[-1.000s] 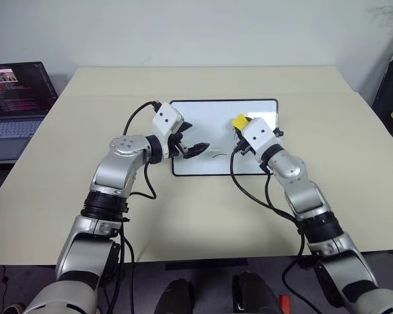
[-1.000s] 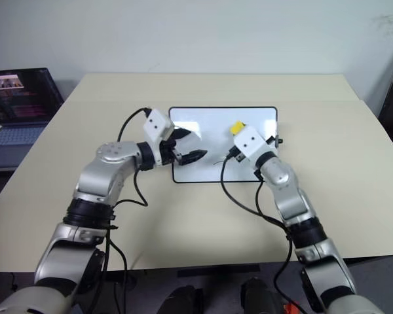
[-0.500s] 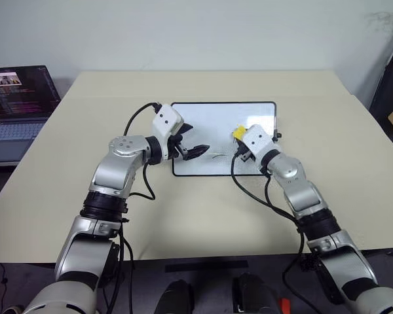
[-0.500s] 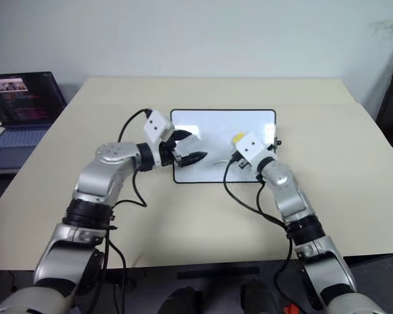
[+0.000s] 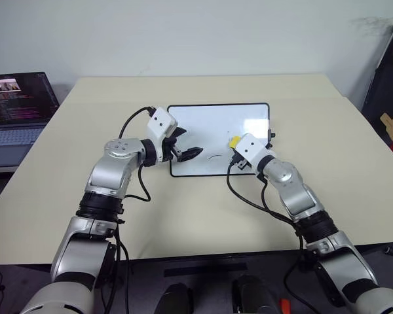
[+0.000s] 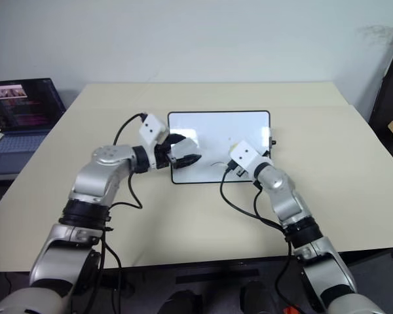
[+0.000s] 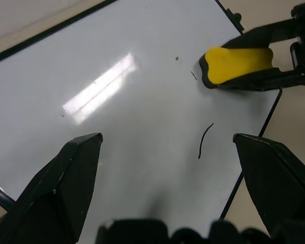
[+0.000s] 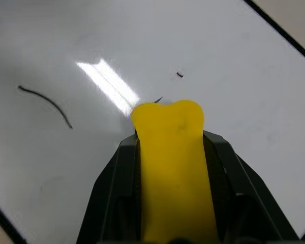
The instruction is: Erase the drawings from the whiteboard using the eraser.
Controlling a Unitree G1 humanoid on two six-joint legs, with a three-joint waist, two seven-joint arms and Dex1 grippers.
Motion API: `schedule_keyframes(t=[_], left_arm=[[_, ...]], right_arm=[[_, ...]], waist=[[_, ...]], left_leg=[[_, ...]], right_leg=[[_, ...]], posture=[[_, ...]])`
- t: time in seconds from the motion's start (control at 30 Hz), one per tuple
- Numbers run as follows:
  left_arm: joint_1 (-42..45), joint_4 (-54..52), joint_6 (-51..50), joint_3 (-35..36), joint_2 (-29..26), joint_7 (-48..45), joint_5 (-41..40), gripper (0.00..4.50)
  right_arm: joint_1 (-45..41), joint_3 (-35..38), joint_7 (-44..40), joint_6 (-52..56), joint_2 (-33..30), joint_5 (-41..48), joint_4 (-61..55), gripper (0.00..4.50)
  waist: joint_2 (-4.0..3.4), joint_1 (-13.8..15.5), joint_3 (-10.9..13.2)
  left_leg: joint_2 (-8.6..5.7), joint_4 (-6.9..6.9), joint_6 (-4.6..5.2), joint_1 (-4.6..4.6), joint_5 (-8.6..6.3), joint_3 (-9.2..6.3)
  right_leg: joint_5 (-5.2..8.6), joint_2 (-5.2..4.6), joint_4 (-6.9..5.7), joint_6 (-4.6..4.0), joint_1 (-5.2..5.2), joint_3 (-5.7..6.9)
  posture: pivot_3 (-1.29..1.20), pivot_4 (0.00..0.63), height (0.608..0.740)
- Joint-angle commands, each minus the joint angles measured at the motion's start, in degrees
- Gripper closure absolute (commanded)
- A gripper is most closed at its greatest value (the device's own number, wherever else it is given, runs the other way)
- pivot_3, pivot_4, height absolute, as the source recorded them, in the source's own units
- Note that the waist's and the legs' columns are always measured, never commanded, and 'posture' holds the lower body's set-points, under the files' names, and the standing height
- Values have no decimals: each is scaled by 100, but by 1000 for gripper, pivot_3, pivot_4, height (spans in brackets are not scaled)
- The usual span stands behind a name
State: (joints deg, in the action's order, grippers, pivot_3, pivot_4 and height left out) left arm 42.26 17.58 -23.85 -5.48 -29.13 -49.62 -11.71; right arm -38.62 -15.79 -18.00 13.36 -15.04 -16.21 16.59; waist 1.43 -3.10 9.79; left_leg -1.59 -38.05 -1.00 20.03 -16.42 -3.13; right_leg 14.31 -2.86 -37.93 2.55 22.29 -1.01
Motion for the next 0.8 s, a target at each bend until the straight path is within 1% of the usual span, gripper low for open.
schedule_keyframes(t=[0.03,0.17,0.27,0.37,0.63,0.8], left_arm=[[-83,-137,-33,157,-131,-81,-51,0],[-209,-281,-96,167,-169,-108,-60,0],[-260,-379,-148,166,-170,-118,-75,0],[-283,-478,-209,169,-155,-103,-91,0],[-218,-506,-241,150,-116,-91,-107,0],[-191,-491,-231,126,-74,-93,-99,0]], right_arm=[[-405,208,352,-131,95,-37,300,3216],[-772,347,636,-293,151,-18,712,3216],[-880,324,643,-350,189,-7,931,3216],[-793,208,454,-318,212,-13,1009,3216],[-235,-303,-335,-133,54,-238,559,3217],[-185,-384,-379,-5,124,-296,449,3217]], waist=[[0,-13,2],[0,3,4],[2,11,3],[2,14,3],[2,-16,2],[3,-21,1]], left_leg=[[0,1,0,1,0,0],[-2,5,-1,28,-1,-8],[-7,2,-3,96,0,-6],[-4,7,-3,100,0,-5],[-3,7,-1,85,-1,-3],[-2,6,-2,82,-1,-1]], right_leg=[[0,0,0,0,2,0],[-1,-5,-1,-2,26,5],[-4,-19,-10,-3,98,2],[-3,-23,1,-3,101,2],[-2,-19,-7,-3,90,2],[-3,-17,-9,-4,89,2]], posture=[[0,150,740],[0,150,740],[0,150,740],[0,150,740],[0,150,740],[0,150,740]])
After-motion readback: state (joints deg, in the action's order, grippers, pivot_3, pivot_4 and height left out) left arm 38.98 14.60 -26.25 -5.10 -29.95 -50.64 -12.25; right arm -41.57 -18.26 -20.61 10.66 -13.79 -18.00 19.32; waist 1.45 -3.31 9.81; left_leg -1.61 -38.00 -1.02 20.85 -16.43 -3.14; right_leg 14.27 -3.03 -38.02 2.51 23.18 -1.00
